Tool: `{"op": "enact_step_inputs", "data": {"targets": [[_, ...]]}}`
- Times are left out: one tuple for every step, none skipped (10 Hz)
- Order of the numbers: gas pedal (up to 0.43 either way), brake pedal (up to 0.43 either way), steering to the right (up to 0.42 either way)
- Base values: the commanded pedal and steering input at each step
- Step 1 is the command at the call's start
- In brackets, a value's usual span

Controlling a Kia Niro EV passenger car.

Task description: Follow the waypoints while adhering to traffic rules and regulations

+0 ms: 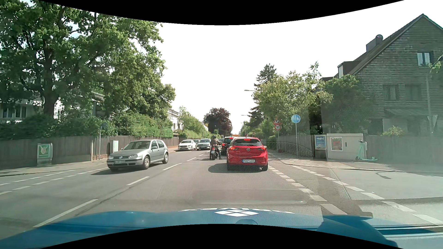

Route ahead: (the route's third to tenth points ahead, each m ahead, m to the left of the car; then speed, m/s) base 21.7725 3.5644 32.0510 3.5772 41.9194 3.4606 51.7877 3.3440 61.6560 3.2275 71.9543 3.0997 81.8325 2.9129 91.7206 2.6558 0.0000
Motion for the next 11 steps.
{"op": "enact_step_inputs", "data": {"targets": [[0.000, 0.427, 0.000], [0.000, 0.427, -0.001], [0.000, 0.421, 0.000], [0.000, 0.421, 0.000], [0.000, 0.427, 0.000], [0.000, 0.427, 0.000], [0.000, 0.427, 0.000], [0.000, 0.427, 0.000], [0.000, 0.427, -0.001], [0.000, 0.427, 0.000], [0.000, 0.427, -0.001]]}}
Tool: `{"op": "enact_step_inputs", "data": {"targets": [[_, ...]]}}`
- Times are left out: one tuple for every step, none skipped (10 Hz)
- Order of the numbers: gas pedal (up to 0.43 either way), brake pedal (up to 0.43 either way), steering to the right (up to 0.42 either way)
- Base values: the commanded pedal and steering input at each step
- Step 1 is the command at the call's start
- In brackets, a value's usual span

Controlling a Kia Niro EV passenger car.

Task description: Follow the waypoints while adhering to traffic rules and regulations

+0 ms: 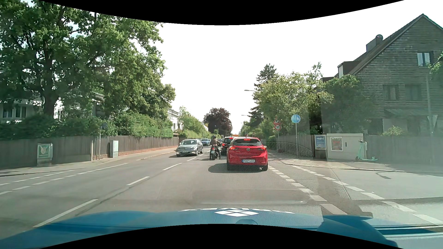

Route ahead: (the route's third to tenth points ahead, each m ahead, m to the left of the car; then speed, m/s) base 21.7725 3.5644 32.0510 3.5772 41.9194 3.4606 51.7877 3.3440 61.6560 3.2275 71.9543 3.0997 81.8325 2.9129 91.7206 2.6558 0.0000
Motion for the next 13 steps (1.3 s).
{"op": "enact_step_inputs", "data": {"targets": [[0.000, 0.427, 0.000], [0.000, 0.421, -0.001], [0.000, 0.421, -0.001], [0.000, 0.421, 0.000], [0.000, 0.421, 0.000], [0.000, 0.427, 0.000], [0.000, 0.421, -0.001], [0.000, 0.421, -0.001], [0.000, 0.421, -0.001], [0.000, 0.427, -0.001], [0.000, 0.421, 0.000], [0.000, 0.427, 0.000], [0.000, 0.427, 0.000]]}}
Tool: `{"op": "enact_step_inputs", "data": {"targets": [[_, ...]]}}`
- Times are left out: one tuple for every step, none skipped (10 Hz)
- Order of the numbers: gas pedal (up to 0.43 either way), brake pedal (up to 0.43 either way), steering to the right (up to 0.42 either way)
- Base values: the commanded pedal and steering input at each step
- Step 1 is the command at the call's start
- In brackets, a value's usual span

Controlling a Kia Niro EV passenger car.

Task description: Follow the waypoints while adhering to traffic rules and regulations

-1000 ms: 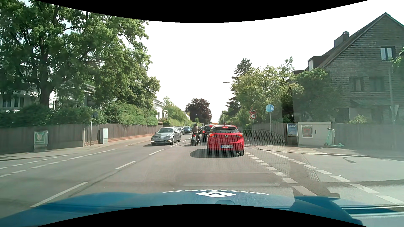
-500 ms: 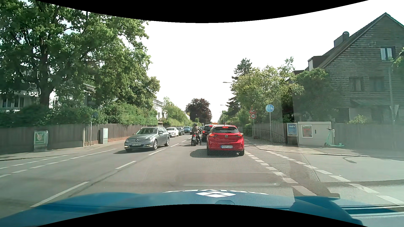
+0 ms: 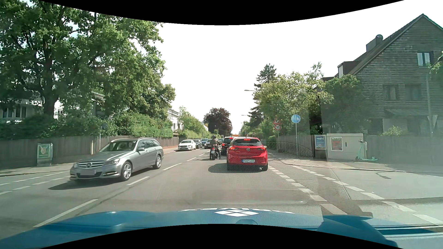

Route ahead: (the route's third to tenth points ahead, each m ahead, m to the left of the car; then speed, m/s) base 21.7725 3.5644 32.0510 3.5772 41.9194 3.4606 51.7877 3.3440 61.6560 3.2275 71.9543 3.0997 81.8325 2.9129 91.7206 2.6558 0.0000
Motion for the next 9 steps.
{"op": "enact_step_inputs", "data": {"targets": [[0.000, 0.421, 0.000], [0.000, 0.427, -0.001], [0.000, 0.421, 0.000], [0.000, 0.427, 0.000], [0.000, 0.427, -0.001], [0.000, 0.421, 0.000], [0.000, 0.421, 0.000], [0.000, 0.421, 0.000], [0.000, 0.421, -0.001]]}}
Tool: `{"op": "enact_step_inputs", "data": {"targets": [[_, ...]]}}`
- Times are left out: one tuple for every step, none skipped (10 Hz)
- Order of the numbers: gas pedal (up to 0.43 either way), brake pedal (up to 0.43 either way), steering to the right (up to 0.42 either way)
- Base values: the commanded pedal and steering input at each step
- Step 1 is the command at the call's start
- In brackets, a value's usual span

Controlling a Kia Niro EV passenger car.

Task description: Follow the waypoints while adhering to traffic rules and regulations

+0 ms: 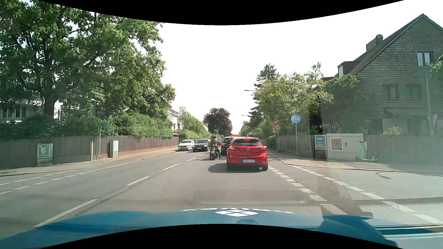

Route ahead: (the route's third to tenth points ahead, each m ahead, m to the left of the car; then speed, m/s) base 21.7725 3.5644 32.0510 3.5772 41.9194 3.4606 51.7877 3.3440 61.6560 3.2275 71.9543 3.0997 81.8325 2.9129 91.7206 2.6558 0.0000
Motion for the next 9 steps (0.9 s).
{"op": "enact_step_inputs", "data": {"targets": [[0.000, 0.421, 0.000], [0.000, 0.427, 0.000], [0.000, 0.421, 0.000], [0.000, 0.427, 0.000], [0.000, 0.421, 0.000], [0.000, 0.421, 0.000], [0.000, 0.427, 0.000], [0.000, 0.427, 0.000], [0.000, 0.421, -0.001]]}}
